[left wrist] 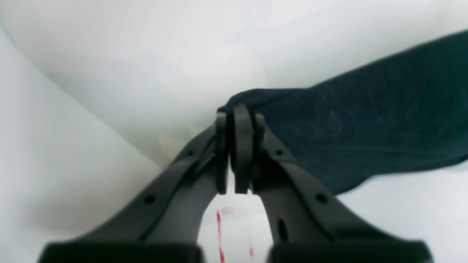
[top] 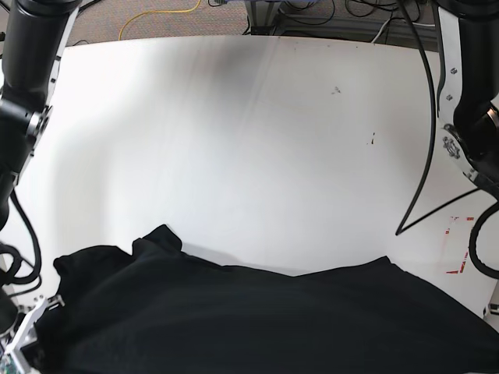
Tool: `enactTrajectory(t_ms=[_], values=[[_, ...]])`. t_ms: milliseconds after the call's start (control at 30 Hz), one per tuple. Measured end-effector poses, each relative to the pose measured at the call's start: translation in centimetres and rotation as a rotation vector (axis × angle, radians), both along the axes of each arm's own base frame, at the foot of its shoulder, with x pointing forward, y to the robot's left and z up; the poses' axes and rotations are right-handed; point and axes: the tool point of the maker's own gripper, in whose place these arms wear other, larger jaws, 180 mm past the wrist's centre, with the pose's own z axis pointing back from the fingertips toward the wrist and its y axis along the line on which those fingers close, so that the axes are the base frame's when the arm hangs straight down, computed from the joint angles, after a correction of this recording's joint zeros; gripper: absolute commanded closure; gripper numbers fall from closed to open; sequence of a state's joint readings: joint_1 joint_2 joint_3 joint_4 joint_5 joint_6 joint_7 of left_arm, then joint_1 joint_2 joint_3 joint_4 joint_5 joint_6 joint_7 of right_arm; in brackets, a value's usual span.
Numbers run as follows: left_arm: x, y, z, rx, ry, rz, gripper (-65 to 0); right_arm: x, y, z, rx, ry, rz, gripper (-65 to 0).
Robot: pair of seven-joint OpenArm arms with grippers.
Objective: Fold the T-shirt properly
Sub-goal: 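Lower the shirt onto the table with both grippers, dragging it flat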
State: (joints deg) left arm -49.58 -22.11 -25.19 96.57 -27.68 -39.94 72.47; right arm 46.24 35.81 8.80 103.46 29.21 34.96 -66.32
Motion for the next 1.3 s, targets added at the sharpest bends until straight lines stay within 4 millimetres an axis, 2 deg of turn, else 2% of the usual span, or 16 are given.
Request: enactTrajectory(t_ms=[167,367,533,700,867,1033,1300], values=[[-1.4,0.5,-5.7,0.0,0.106,0.023,0.0,-2.1,0.6,-5.5,0.075,0.056,-0.005,0.0],[-4.3,1.9,-12.6,-0.012,0.251,0.077,0.0,-5.0,1.6,-13.1,0.137,0.2,-0.016,0.0],[-6.7,2.2,-16.6,0.007,0.343,0.094,0.0,-7.1,1.9,-17.5,0.23,0.284,-0.037,0.0],[-10.2,2.7,-20.8,0.015,0.447,0.118,0.0,-10.0,1.8,-22.5,0.287,0.405,-0.086,0.0],[-13.5,3.1,-25.2,-0.01,0.569,0.147,0.0,-12.5,2.3,-26.2,0.34,0.495,-0.113,0.0],[-17.3,3.6,-28.7,-0.012,0.688,0.167,0.0,-16.1,3.4,-30.2,0.372,0.621,-0.122,0.0],[-21.5,4.9,-31.3,0.008,0.805,0.202,0.0,-21.2,3.9,-34.3,0.404,0.764,-0.163,0.0]])
